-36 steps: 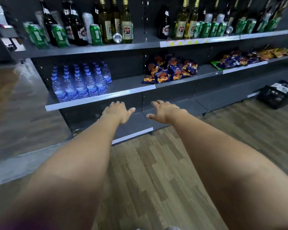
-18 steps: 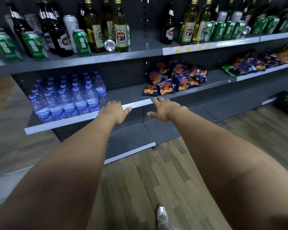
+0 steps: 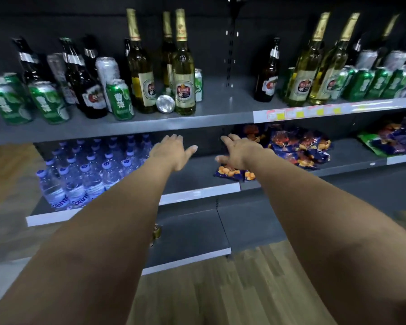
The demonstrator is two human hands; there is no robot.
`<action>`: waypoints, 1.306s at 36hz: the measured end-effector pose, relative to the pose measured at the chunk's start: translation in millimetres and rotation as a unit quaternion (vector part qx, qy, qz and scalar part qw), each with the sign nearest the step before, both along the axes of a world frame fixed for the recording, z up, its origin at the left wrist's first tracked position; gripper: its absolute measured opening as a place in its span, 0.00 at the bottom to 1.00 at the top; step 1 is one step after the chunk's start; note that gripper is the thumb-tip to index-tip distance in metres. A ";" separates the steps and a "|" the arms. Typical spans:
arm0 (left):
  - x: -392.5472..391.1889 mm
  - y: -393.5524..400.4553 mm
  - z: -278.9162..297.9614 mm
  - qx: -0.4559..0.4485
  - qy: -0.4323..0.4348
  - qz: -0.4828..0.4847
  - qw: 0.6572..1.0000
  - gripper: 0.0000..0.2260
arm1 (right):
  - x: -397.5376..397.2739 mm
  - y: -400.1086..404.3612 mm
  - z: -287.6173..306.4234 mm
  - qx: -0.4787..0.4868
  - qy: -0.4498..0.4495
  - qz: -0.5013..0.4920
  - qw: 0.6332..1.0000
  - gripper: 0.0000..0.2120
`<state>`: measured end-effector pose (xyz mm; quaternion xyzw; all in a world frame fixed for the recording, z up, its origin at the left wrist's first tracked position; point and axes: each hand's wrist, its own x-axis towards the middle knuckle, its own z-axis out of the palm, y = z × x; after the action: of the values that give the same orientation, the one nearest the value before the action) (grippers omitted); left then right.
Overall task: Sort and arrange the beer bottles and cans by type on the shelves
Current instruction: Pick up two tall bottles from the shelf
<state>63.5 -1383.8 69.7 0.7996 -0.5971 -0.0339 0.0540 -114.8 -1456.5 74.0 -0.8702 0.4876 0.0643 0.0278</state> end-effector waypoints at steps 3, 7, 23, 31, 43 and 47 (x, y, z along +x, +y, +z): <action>12.2 -20.0 7.6 -0.035 0.015 0.017 0.999 0.28 | 15.4 -26.5 11.2 -0.015 -0.013 0.012 1.000 0.36; 34.0 -46.9 19.6 -0.077 0.012 0.022 0.997 0.27 | 39.3 -58.8 27.1 -0.033 -0.029 0.019 0.999 0.36; 119.0 -145.6 32.1 -0.164 0.028 0.022 0.986 0.28 | 138.0 -134.7 69.5 -0.081 -0.206 -0.067 0.973 0.43; 130.6 -165.6 25.3 -0.127 0.011 0.010 0.992 0.28 | 172.5 -148.9 76.5 -0.040 -0.372 -0.109 0.921 0.50; 124.2 -190.2 23.1 -0.095 0.019 0.022 0.995 0.25 | 189.2 -169.2 73.7 -0.013 -0.447 -0.119 0.886 0.52; 119.1 -195.5 20.1 -0.094 0.015 0.030 0.995 0.25 | 187.4 -174.0 62.6 0.019 -0.456 -0.121 0.882 0.47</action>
<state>182.6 -1579.3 89.8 0.8078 -0.5728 0.0114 0.1388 72.7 -1630.5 136.5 -0.7371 0.5213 -0.3339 0.2709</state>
